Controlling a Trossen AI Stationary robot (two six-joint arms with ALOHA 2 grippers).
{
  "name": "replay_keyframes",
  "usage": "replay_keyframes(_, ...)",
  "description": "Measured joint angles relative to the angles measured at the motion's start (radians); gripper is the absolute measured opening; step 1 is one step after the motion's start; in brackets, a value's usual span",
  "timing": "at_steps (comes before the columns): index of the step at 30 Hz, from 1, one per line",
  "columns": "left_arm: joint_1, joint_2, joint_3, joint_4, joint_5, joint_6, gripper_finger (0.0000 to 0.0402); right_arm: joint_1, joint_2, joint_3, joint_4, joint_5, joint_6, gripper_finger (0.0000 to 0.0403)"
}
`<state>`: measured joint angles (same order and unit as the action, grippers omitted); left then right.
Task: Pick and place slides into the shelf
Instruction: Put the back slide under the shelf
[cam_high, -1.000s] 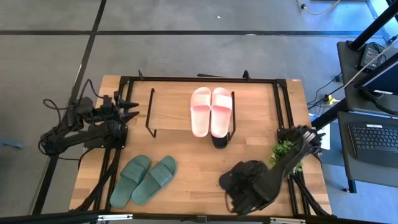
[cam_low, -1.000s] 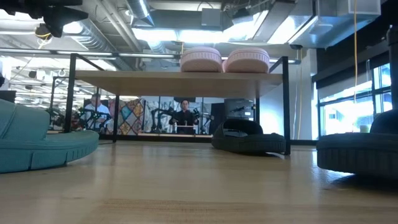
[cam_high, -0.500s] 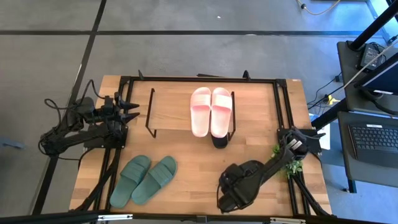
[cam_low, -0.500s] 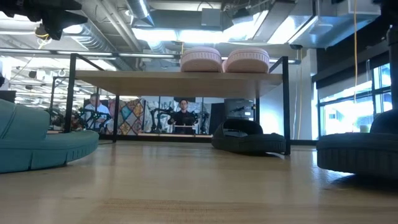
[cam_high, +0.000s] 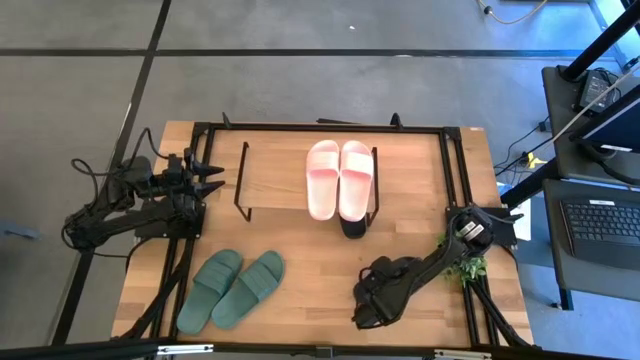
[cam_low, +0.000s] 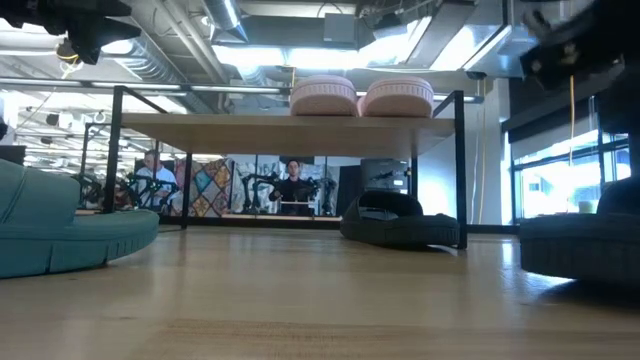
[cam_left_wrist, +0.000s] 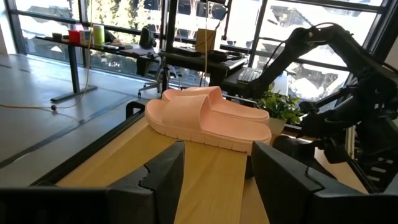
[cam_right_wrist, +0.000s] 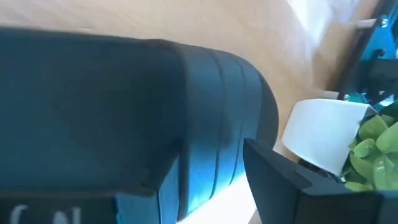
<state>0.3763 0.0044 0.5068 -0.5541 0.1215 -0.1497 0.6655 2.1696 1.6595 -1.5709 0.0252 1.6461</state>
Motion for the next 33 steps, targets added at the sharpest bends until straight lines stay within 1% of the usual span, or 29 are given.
replay_keyframes(5,0.0,0.0,0.0,0.0,0.0,0.0,0.0179,0.0,0.0,-0.03,0.018,-0.001,-0.003,0.0165)
replay_keyframes(16,0.0,0.0,0.0,0.0,0.0,0.0,0.0179,-0.001,0.0,-0.03,0.024,-0.001,-0.005,0.0161)
replay_keyframes(18,0.0,0.0,0.0,0.0,0.0,0.0,0.0179,-0.001,0.0,-0.03,0.023,-0.001,-0.005,0.0148)
replay_keyframes(21,0.0,0.0,0.0,0.0,0.0,0.0,0.0179,-0.001,0.0,-0.03,0.022,-0.001,-0.004,0.0115)
replay_keyframes(27,0.0,0.0,0.0,0.0,0.0,0.0,0.0179,-0.001,0.0,-0.03,0.015,-0.002,-0.004,0.002)
replay_keyframes(28,0.0,0.0,0.0,0.0,0.0,0.0,0.0179,-0.001,0.0,-0.03,0.016,-0.002,-0.005,0.0014)
replay_keyframes(33,0.0,0.0,0.0,0.0,0.0,0.0,0.0179,0.0,0.0,-0.007,-0.003,-0.003,-0.014,0.0013)
